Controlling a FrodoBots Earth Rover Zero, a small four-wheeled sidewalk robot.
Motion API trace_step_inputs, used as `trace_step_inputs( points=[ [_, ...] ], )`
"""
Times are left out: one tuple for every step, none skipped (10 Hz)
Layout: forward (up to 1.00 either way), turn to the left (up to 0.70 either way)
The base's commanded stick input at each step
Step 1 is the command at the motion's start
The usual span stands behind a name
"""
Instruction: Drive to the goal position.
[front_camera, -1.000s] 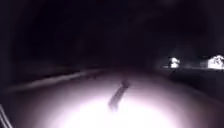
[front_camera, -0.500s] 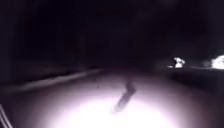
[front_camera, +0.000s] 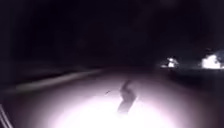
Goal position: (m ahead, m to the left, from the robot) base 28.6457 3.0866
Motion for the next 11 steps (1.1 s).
trace_step_inputs(
  points=[
    [1.0,-0.27],
    [1.0,-0.27],
    [1.0,-0.27],
    [1.0,-0.27],
    [1.0,-0.27],
    [1.0,-0.27],
    [1.0,-0.12],
    [1.0,0.0],
    [1.0,0.0],
    [1.0,0.0],
    [1.0,0.0]
  ],
)
